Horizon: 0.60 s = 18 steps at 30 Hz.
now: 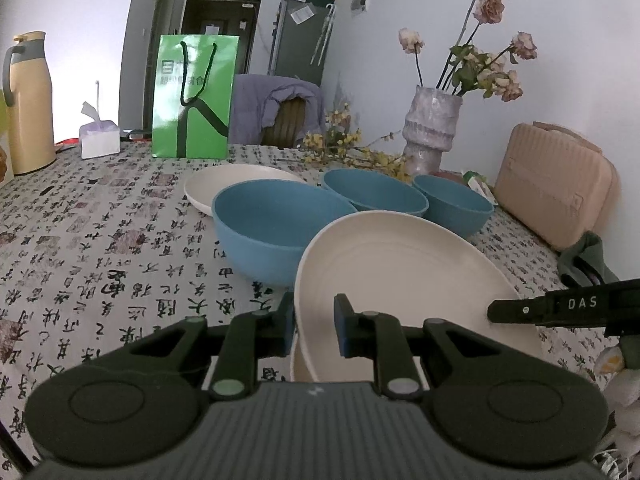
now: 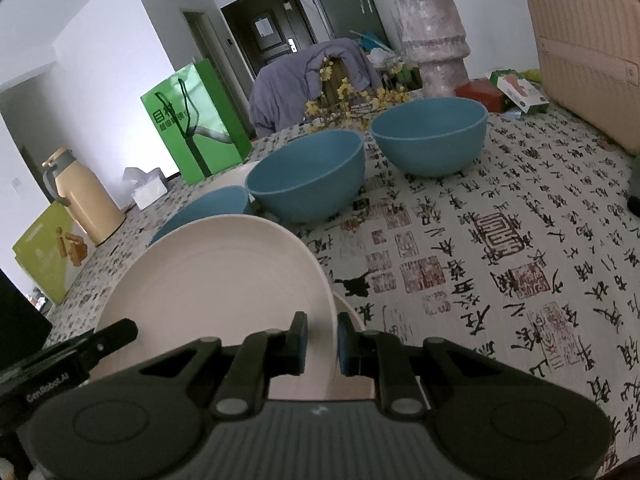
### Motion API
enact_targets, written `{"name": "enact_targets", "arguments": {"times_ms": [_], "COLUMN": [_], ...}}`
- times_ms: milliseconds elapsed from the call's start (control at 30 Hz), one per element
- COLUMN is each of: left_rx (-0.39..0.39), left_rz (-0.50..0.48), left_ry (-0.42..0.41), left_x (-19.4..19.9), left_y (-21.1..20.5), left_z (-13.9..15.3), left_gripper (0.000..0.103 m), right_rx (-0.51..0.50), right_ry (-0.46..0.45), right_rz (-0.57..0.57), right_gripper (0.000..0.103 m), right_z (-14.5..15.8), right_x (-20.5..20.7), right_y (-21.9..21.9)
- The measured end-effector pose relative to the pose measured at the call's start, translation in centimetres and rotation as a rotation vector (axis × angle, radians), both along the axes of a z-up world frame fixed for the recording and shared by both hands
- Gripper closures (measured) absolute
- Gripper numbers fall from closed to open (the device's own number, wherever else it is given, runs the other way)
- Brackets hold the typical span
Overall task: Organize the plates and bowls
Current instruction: 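Carry the cream plate with both grippers along the row of blue bowls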
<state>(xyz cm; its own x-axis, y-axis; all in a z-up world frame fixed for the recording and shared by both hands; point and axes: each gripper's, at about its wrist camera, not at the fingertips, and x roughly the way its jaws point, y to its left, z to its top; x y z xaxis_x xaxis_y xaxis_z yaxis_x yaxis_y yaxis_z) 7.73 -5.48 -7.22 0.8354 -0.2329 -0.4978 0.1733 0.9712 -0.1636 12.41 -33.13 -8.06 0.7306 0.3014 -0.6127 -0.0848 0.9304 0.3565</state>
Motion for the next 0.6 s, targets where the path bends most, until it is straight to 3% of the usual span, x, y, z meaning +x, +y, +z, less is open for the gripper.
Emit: {"name": "enact_targets", "arguments": {"times_ms": [600], "left_rx": [0.011], "left_rz": [0.005], "left_ry": [0.050], "left_x": [0.2], "left_y": [-0.5], "left_z": [-1.8], "left_gripper": [0.083], "right_rx": [-0.025], "right_ry": [0.016], "right_rz": [-0.010], "right_gripper": [0.088], "right_z": [-1.1], "right_x": [-0.3], "right_y": [-0.1]}}
